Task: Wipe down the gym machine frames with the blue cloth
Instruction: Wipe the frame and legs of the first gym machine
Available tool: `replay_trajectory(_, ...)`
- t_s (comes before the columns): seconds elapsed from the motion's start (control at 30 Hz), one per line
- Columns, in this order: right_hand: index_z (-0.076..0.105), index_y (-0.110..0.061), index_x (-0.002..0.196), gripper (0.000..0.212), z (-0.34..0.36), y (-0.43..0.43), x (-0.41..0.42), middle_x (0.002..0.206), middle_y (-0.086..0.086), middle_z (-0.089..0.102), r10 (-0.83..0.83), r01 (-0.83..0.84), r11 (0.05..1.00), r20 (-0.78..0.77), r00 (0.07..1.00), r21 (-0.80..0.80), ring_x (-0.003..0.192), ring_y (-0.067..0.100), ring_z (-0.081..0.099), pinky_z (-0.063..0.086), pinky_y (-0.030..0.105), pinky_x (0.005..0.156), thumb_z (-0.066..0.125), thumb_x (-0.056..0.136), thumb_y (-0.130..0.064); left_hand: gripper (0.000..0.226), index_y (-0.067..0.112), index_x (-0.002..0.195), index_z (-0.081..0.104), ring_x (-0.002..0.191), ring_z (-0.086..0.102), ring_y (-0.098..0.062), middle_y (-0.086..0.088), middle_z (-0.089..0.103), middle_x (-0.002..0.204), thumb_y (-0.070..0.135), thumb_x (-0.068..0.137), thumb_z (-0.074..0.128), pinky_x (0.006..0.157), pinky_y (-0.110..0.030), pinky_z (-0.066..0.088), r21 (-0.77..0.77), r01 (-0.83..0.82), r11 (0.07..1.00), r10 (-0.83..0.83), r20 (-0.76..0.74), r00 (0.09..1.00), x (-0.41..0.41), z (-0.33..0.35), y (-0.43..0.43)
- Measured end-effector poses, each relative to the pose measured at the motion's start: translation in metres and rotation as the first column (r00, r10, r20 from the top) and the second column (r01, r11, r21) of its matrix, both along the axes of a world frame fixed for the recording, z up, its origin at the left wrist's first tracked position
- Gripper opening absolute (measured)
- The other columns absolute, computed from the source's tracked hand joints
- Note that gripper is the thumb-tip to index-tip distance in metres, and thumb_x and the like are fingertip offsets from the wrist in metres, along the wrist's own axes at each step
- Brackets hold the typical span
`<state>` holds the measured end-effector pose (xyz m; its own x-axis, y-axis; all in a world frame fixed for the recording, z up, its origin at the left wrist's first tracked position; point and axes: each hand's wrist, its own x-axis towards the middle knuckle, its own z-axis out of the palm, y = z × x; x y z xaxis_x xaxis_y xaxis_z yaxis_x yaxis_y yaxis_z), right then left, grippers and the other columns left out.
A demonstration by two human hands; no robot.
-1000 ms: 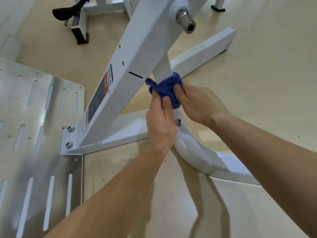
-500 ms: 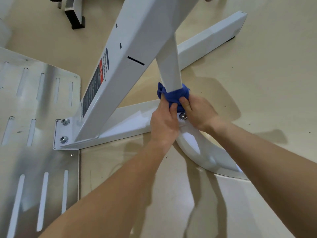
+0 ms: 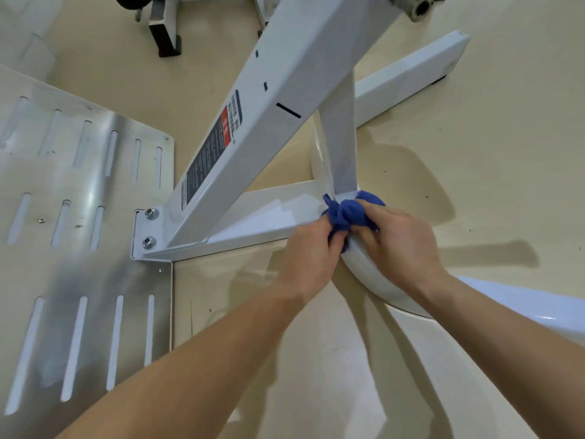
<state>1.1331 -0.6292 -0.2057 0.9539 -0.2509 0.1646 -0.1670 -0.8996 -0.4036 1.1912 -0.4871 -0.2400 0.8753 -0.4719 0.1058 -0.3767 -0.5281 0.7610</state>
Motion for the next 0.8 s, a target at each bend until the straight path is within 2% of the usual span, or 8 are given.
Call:
replay_trajectory(0.13, 0.069, -0.02, 0.112, 0.023, -0.004, 0.005, -0.001, 0.113, -0.004, 0.071, 0.015, -0.016, 1.0, 0.124, 0.992, 0.003, 0.1, 0.024, 0.059, 0.049, 0.033, 0.072, 0.067, 0.089, -0.021, 0.04, 0.016, 0.135, 0.056, 0.109, 0.063, -0.016, 0.0, 0.065, 0.127, 0.009, 0.095, 0.051, 0.092, -0.027, 0.048, -0.092, -0.017, 0.996, 0.027, 0.103, 0.994, 0.004, -0.004, 0.021)
replay_trajectory(0.23, 0.071, -0.01, 0.115, 0.031, -0.009, 0.019, 0.014, 0.116, 0.007, 0.071, 0.105, -0.097, 0.994, 0.217, 0.971, -0.046, 0.101, 0.033, 0.066, 0.055, 0.039, 0.082, 0.061, 0.086, -0.01, 0.051, 0.012, 0.15, 0.039, 0.121, 0.055, -0.017, -0.004, 0.056, 0.141, 0.009, 0.099, 0.048, 0.1, -0.018, 0.041, -0.099, -0.134, 0.986, 0.144, 0.095, 0.985, 0.017, -0.009, 0.03)
replay_trajectory(0.3, 0.073, -0.007, 0.109, 0.032, -0.019, 0.033, 0.027, 0.114, 0.011, 0.072, 0.2, -0.18, 0.975, 0.167, 0.965, -0.127, 0.102, 0.033, 0.068, 0.056, 0.04, 0.083, 0.066, 0.078, -0.003, 0.051, 0.008, 0.15, 0.038, 0.129, 0.05, -0.018, -0.006, 0.046, 0.15, 0.007, 0.1, 0.046, 0.102, -0.017, 0.038, -0.014, -0.179, 0.984, 0.179, 0.134, 0.975, 0.033, -0.02, 0.039)
replay_trajectory(0.4, 0.068, -0.002, 0.118, 0.042, -0.04, 0.048, 0.047, 0.127, 0.019, 0.065, 0.234, -0.243, 0.929, -0.065, 0.97, -0.278, 0.111, 0.034, 0.066, 0.056, 0.043, 0.086, 0.049, 0.081, -0.005, 0.052, 0.005, 0.149, 0.037, 0.145, 0.033, -0.027, -0.012, 0.03, 0.159, 0.0, 0.098, 0.047, 0.108, -0.04, 0.043, 0.293, -0.176, 0.94, 0.099, 0.26, 0.96, 0.054, -0.047, 0.058)
replay_trajectory(0.5, 0.048, 0.003, 0.139, 0.059, -0.05, 0.061, 0.068, 0.148, 0.022, 0.046, 0.174, -0.245, 0.92, -0.242, 0.955, -0.307, 0.13, 0.035, 0.052, 0.051, 0.048, 0.092, 0.019, 0.09, -0.012, 0.049, -0.002, 0.142, 0.045, 0.138, 0.042, -0.035, -0.02, 0.038, 0.153, -0.002, 0.093, 0.053, 0.093, -0.047, 0.054, 0.428, -0.176, 0.886, 0.055, 0.281, 0.958, 0.052, -0.057, 0.07)
replay_trajectory(0.63, 0.01, -0.011, 0.158, 0.056, -0.061, 0.069, 0.094, 0.166, 0.006, 0.004, 0.196, -0.323, 0.922, -0.465, 0.863, -0.212, 0.152, 0.023, 0.01, 0.028, 0.044, 0.117, 0.024, 0.104, -0.016, 0.039, 0.0, 0.12, 0.063, 0.117, 0.062, -0.033, -0.021, 0.058, 0.135, -0.005, 0.081, 0.061, 0.071, -0.038, 0.058, 0.539, -0.205, 0.817, -0.085, 0.465, 0.881, 0.036, -0.054, 0.086)
replay_trajectory(0.73, 0.007, -0.017, 0.159, 0.057, -0.065, 0.076, 0.095, 0.167, 0.001, -0.001, 0.308, -0.379, 0.923, -0.459, 0.834, -0.069, 0.153, 0.021, 0.003, 0.012, 0.037, 0.123, 0.03, 0.106, -0.016, 0.052, 0.013, 0.135, 0.048, 0.129, 0.052, -0.021, -0.007, 0.042, 0.153, 0.002, 0.084, 0.052, 0.068, -0.03, 0.05, 0.689, -0.17, 0.704, -0.089, 0.323, 0.942, 0.024, -0.039, 0.097)
replay_trajectory(0.8, 0.019, -0.018, 0.158, 0.056, -0.067, 0.078, 0.085, 0.166, -0.001, 0.011, 0.356, -0.397, 0.918, -0.395, 0.847, -0.025, 0.152, 0.02, 0.011, 0.015, 0.032, 0.121, 0.039, 0.105, -0.018, 0.042, 0.019, 0.129, 0.048, 0.112, 0.06, -0.02, 0.0, 0.047, 0.147, 0.007, 0.088, 0.05, 0.058, -0.031, 0.04, 0.737, -0.135, 0.663, -0.079, 0.247, 0.966, 0.013, -0.029, 0.101)
